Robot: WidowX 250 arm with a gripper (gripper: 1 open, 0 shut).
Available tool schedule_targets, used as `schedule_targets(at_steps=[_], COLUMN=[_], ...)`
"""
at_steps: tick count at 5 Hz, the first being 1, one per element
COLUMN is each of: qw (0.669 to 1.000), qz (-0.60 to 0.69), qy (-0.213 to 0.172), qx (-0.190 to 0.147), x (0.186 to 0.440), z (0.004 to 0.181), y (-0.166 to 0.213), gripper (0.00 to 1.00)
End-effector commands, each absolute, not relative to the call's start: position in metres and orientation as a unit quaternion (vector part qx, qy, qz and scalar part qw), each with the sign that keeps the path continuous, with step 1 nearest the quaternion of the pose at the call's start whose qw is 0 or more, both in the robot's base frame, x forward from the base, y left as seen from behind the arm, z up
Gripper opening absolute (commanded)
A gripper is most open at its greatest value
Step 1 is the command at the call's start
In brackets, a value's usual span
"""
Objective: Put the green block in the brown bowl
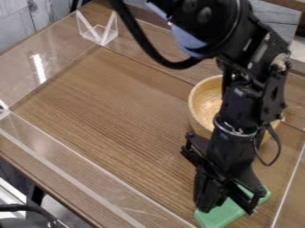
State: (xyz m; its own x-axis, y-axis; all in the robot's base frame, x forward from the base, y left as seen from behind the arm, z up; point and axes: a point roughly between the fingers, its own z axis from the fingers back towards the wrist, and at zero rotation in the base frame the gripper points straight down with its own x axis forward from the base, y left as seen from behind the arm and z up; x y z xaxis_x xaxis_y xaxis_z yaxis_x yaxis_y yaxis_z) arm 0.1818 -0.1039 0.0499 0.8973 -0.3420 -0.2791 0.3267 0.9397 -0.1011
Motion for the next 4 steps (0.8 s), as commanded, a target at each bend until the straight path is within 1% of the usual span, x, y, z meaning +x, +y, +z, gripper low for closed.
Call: schedule_targets(at_steps=[1, 3, 4], qw=[0.979, 0.978, 0.979], qz=[-0.168, -0.174, -0.167], qy=[0.112, 0.113, 0.110], qx=[-0.038, -0.037, -0.039], x=[0.197, 0.206, 0.209], z=[0.068, 0.069, 0.074], y=[-0.107, -0.110, -0.103], gripper=[0.00, 0.00, 0.00])
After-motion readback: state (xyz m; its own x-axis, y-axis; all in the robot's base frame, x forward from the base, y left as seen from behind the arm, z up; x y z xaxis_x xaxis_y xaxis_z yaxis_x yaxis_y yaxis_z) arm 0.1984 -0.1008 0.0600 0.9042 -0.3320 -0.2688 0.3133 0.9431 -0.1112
